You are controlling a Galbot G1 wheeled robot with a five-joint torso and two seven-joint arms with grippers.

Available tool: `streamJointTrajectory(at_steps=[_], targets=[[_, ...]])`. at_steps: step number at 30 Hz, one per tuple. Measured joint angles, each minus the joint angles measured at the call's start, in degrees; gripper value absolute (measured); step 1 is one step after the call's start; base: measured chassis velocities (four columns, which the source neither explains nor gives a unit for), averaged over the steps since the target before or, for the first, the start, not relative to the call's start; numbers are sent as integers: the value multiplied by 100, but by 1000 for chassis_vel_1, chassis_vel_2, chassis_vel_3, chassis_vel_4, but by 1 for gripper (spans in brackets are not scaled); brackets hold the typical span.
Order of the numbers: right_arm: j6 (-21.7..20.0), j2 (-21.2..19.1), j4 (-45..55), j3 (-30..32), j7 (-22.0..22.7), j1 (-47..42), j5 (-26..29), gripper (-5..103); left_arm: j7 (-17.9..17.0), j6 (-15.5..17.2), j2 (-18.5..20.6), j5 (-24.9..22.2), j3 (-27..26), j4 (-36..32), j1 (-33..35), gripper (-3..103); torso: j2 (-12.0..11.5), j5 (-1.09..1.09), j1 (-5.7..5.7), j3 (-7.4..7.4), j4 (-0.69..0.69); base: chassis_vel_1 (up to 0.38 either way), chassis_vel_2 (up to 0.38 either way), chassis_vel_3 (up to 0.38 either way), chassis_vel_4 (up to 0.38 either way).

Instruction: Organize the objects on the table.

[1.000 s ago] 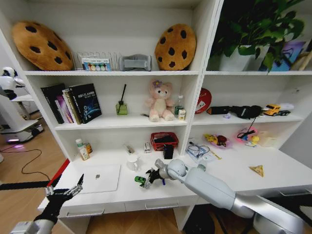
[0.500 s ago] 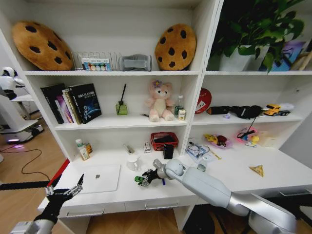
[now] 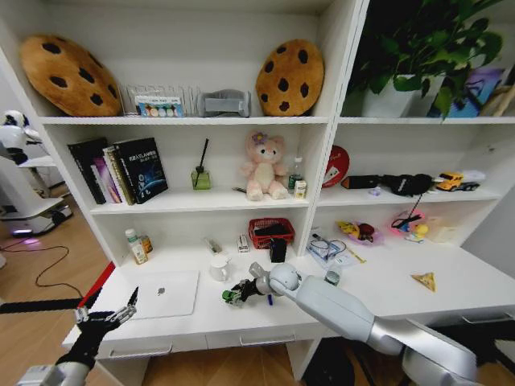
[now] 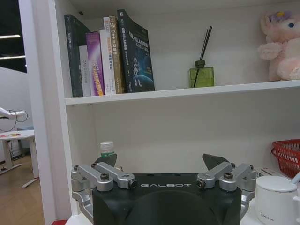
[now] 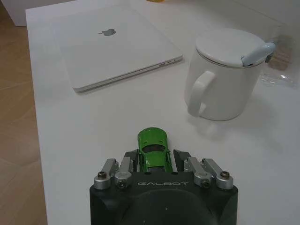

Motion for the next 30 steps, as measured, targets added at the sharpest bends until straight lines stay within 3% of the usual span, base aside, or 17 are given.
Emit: streamJointTrajectory(at_steps=[4, 14, 17, 23, 26, 30], targets=[[-6, -45, 36, 20, 28, -45, 2, 33, 0, 0, 0, 0, 0, 0, 0, 100, 0, 0, 0, 0, 0, 0, 0, 0, 0], [5, -91, 107, 139, 190, -139, -4, 33, 0, 0, 0, 0, 0, 0, 0, 100, 0, 0, 0, 0, 1, 0, 0, 0, 0], [107, -152, 439, 307, 385, -176, 0, 33, 0, 0, 0, 0, 0, 0, 0, 100, 0, 0, 0, 0, 0, 0, 0, 0, 0], [-135, -344, 1568, 652, 678, -34, 488, 33, 0, 0, 0, 0, 0, 0, 0, 100, 0, 0, 0, 0, 1, 0, 0, 0, 0], [-164, -314, 1942, 918, 1059, 179, 843, 33, 0, 0, 0, 0, 0, 0, 0, 100, 0, 0, 0, 0, -1, 0, 0, 0, 0], [-64, 198, 1816, 1361, 1807, 690, 1132, 33, 0, 0, 0, 0, 0, 0, 0, 100, 0, 0, 0, 0, 1, 0, 0, 0, 0]])
